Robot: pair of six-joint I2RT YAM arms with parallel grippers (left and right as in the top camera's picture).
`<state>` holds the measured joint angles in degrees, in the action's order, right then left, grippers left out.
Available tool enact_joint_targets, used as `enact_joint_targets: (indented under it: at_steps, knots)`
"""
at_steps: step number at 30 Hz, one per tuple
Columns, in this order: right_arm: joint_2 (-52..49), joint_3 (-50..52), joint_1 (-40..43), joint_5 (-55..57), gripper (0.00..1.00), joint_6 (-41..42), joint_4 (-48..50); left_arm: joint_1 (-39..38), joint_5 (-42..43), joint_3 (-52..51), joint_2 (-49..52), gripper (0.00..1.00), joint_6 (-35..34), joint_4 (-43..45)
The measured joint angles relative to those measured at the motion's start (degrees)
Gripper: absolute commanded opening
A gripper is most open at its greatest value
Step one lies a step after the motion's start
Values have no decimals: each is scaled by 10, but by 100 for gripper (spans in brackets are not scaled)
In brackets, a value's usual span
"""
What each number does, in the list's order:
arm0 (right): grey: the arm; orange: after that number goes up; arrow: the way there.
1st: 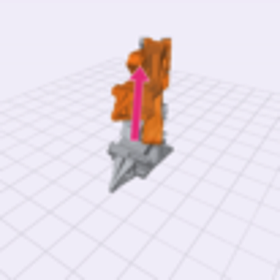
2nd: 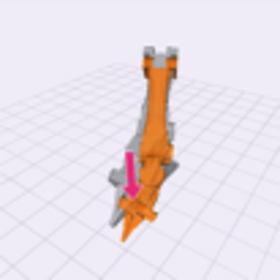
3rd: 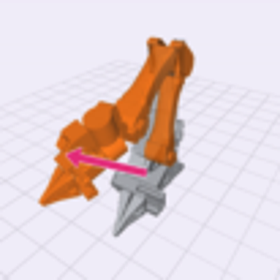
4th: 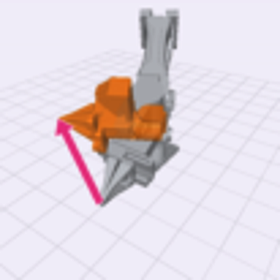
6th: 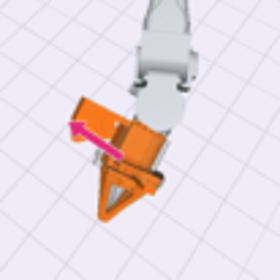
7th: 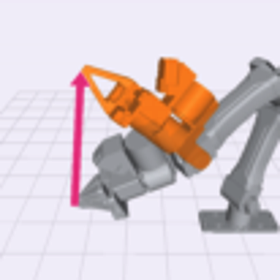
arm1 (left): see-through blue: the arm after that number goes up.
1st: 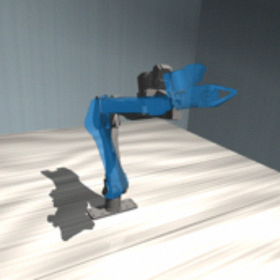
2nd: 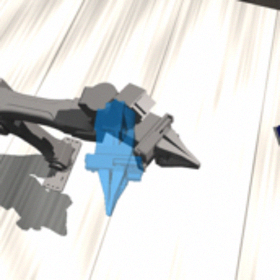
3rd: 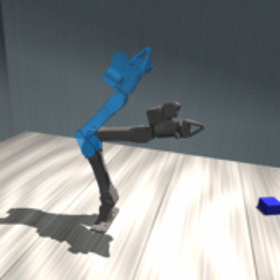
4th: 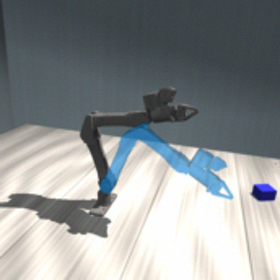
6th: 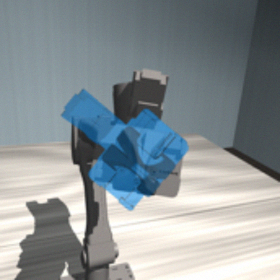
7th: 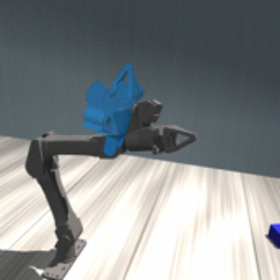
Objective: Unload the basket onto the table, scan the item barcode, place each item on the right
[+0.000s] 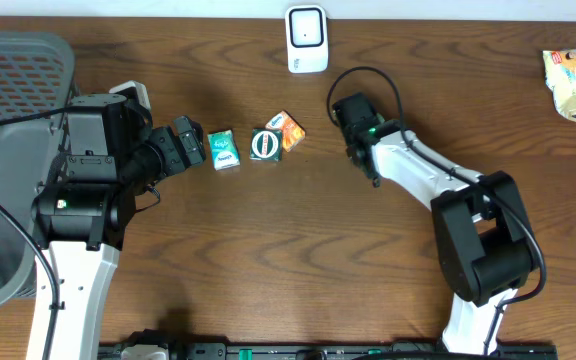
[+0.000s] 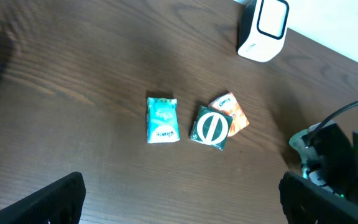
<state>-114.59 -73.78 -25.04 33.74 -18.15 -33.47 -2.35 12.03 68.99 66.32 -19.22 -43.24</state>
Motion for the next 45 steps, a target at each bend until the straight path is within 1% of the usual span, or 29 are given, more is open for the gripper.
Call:
enact_joint_targets:
  at_steps: [3, 6, 9, 13, 15, 22, 29, 34, 39, 45]
  knots:
    - [0, 1, -26, -6, 46, 3, -1, 0, 0, 0, 0, 98, 0, 0]
    - [0, 1, -64, -9, 49, 6, -1, 0, 0, 0, 0, 98, 0, 0]
    - [0, 1, -99, -10, 60, 8, -1, 0, 0, 0, 0, 98, 0, 0]
    - [0, 0, -144, -12, 64, 11, 0, 0, 0, 0, 0, 98, 0, 0]
    - [0, 0, -156, -12, 68, 11, 0, 0, 0, 0, 0, 98, 0, 0]
    - [0, -12, -156, -12, 68, 11, -2, 0, 0, 0, 0, 98, 0, 0]
    - [2, -54, -135, -26, 72, 11, -10, 0, 0, 0, 0, 98, 0, 0]
    - [19, -69, -128, -97, 65, 12, -10, 0, 0, 0, 0, 98, 0, 0]
    - [21, -65, -128, -161, 62, 12, -16, 0, 0, 0, 0, 98, 0, 0]
    - [-1, -52, -127, -149, 61, 12, -11, 0, 0, 0, 0, 98, 0, 0]
